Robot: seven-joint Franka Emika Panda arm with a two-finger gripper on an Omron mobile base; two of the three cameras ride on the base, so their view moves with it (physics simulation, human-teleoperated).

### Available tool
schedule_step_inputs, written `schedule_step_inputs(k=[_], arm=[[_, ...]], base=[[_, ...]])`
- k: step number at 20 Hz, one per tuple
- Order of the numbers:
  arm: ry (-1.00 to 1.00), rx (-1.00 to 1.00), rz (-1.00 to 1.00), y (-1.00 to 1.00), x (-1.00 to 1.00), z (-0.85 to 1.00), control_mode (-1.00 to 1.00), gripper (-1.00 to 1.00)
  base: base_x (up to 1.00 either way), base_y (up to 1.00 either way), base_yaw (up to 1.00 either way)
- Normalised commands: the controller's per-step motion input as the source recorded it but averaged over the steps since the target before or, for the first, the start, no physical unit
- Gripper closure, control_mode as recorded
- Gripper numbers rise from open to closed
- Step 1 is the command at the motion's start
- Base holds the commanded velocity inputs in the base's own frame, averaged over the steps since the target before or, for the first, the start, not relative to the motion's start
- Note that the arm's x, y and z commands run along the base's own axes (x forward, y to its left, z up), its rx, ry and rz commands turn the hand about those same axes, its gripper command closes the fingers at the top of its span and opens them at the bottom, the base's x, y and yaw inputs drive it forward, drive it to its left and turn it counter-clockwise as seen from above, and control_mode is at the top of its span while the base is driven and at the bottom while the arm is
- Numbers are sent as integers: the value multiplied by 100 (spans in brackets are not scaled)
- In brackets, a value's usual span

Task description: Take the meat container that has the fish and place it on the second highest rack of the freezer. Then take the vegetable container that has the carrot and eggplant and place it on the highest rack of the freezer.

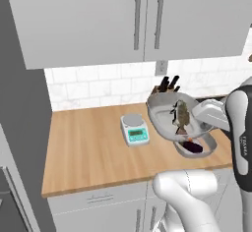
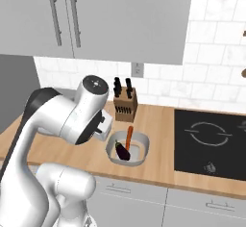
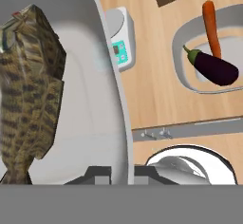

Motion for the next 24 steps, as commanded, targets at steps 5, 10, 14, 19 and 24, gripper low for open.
schedule_step_inputs(k=[5,10,14,19,24], arm=[[0,0,0,0,0,0,100,100],[0,0,0,0,0,0,100,100],[0,0,0,0,0,0,100,100],[0,0,0,0,0,0,100,100],[0,0,0,0,0,0,100,100]], base=[[-100,11,12],[-57,86,69],[-25,82,89],[44,100,60],[96,100,34]])
